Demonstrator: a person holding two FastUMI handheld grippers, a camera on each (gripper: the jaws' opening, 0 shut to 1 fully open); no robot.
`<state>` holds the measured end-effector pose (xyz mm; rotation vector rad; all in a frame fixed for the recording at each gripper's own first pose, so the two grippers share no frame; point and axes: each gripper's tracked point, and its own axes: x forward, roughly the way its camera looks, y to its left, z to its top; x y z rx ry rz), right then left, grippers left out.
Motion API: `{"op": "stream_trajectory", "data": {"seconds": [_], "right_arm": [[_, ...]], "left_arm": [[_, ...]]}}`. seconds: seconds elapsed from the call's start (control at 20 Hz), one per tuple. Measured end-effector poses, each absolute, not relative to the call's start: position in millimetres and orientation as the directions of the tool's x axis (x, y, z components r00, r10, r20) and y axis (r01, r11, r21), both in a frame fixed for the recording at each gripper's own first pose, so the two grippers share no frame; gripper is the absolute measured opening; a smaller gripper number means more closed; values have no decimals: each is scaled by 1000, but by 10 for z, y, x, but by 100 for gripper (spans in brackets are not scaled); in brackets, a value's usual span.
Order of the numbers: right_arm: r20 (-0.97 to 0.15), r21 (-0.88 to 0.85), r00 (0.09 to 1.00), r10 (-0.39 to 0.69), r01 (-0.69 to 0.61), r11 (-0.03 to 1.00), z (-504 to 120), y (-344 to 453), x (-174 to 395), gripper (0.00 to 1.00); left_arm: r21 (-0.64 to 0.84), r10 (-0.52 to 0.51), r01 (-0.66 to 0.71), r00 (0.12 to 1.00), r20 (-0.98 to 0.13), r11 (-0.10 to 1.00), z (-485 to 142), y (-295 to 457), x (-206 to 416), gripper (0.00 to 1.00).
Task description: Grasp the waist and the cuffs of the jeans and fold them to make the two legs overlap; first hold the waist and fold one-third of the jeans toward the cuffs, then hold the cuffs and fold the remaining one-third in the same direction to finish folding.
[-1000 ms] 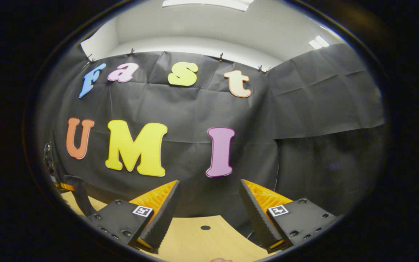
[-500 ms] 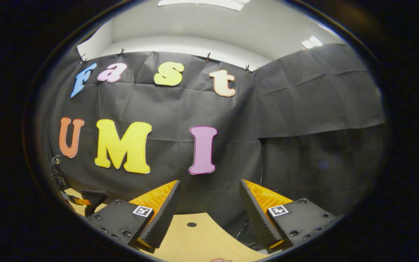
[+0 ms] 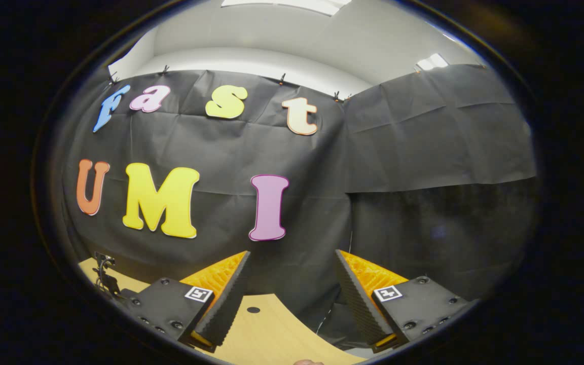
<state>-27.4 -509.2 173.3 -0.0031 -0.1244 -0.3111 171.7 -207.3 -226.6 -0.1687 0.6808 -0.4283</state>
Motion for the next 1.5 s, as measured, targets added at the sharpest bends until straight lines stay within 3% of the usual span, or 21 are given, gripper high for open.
{"op": "stream_trajectory", "data": {"seconds": [0.35,0.4,0.55,0.65,1.15,1.5], "right_arm": [[106,29,947,-302,301,953,1668,-5116,-281,97],[107,28,948,-299,298,954,1669,-5094,-273,97],[110,18,951,-289,289,957,1683,-5058,-289,97],[112,9,951,-288,289,957,1694,-5065,-311,97],[93,37,959,-266,264,964,1567,-4999,-303,97],[58,90,982,-177,172,981,1290,-4495,46,98]], "left_arm": [[-330,-471,335,612,-636,882,-2625,-2241,1538,18],[-320,-485,368,587,-648,873,-2617,-2273,1446,15],[-201,-448,429,617,-647,881,-2592,-2341,1450,86],[-208,-464,439,628,-625,874,-2513,-2387,1452,90],[-275,-570,503,666,-481,819,-1722,-2644,1236,90],[-183,-485,449,794,-366,874,-1078,-1884,1402,90]]}}
